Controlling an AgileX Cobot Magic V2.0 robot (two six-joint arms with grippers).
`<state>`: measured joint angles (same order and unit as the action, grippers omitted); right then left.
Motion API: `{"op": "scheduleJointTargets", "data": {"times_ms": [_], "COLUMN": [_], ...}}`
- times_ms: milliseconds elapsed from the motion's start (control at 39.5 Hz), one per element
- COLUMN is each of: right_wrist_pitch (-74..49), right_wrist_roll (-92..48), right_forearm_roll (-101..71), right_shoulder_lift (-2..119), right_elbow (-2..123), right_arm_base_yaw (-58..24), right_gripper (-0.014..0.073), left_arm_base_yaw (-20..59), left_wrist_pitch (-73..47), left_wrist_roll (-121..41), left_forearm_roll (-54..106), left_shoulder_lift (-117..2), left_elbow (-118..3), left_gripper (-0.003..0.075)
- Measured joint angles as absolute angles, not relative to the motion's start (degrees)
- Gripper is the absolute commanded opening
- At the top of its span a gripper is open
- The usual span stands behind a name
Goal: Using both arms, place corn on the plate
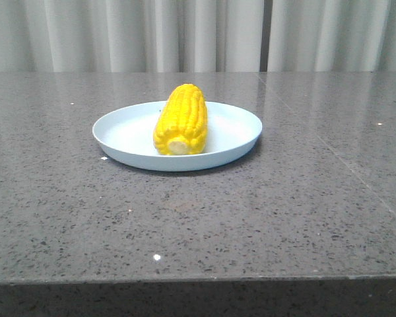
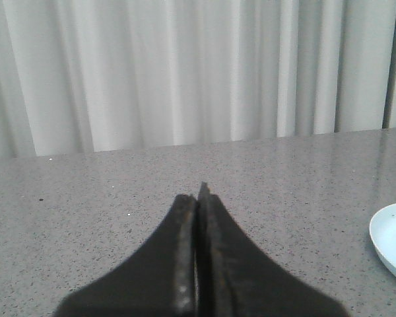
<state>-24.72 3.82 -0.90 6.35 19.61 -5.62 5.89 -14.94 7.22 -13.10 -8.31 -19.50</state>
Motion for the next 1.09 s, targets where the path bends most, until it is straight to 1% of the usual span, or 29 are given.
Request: {"op": "scheduleJointTargets", "data": {"times_ms": [632, 683, 784, 911, 1088], "right_wrist_pitch": [-24.72, -24.72, -24.72, -24.72, -24.72], "right_wrist_roll": [3.82, 3.82, 3.80, 3.80, 3.80], "right_forearm_roll": [-0.90, -0.90, -0.90, -0.90, -0.90], "right_shoulder_lift": [6.35, 6.35, 6.35, 6.35, 6.35], "right_elbow": [19.61, 19.61, 19.61, 19.61, 19.61], "right_arm_base_yaw": [-5.62, -5.62, -5.62, -5.62, -5.62], "right_gripper": [-0.0101, -0.0101, -0.0101, -0.0101, -0.0101], "left_arm_base_yaw": [5.89, 5.89, 5.50, 2.56, -0.34], "left_wrist_pitch": [-14.94, -14.94, -14.18, -13.28, -13.23], "left_wrist_roll": [7.22, 6.83, 0.00, -5.59, -5.58], "left_forearm_roll": [-13.10, -12.16, -5.19, 3.09, 4.18], "left_shoulder_lift": [-8.31, -8.25, -7.84, -6.21, -1.10], "left_elbow": [-19.50, -19.50, -18.45, -15.75, -11.66], "left_gripper": [-0.0020, -0.0020, -0.0020, -0.0020, -0.0020]}}
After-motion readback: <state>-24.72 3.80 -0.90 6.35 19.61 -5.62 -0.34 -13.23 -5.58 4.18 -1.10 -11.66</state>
